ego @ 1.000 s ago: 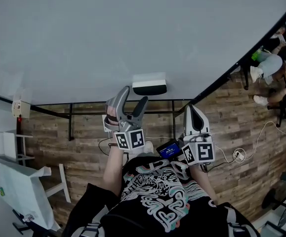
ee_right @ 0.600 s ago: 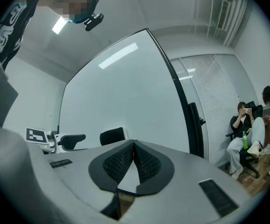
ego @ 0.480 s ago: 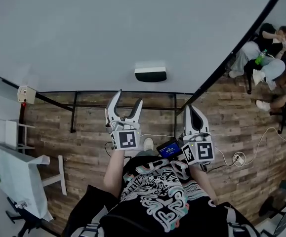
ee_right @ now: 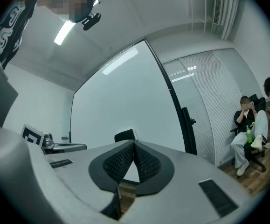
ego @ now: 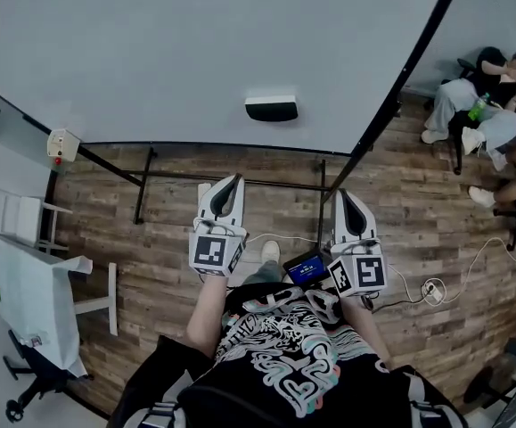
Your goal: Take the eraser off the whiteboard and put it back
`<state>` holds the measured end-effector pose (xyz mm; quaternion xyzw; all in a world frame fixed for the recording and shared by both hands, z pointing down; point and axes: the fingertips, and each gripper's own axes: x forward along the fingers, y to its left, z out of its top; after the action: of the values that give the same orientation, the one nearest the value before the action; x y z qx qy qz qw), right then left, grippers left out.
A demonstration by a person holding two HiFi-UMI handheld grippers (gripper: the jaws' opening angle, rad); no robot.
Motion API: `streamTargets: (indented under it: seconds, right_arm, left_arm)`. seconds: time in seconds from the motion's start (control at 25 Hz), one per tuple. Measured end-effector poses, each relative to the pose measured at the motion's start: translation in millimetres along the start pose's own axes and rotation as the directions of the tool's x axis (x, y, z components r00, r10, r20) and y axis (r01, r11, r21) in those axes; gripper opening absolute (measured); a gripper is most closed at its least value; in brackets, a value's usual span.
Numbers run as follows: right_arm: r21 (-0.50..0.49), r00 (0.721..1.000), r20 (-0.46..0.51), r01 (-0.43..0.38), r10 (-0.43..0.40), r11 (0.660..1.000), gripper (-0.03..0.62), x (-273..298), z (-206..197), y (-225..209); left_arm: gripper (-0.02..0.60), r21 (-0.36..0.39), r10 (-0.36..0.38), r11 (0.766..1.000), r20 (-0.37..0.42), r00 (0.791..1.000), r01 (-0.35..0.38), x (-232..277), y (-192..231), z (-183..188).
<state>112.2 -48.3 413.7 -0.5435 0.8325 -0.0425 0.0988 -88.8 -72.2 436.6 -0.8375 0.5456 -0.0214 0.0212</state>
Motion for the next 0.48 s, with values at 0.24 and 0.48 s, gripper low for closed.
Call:
streamTargets:
  seconds: [0.24,0.48]
  right_arm:
    - [0.002,1.000,-0.020,-0.015,0.015,1.000,0.008,-23,-3,9]
    - [0.003,1.000,-0.024,-0.013,0.013,1.000,0.008,-35,-3,15]
  left_arm:
    - [0.008,-0.131,-0.037,0.991,0.001,0.999,0.037,-24,-19,3]
    - [0.008,-0.138,-0.028,0.990,-0.007,1.000,0.027,-35,-21,8]
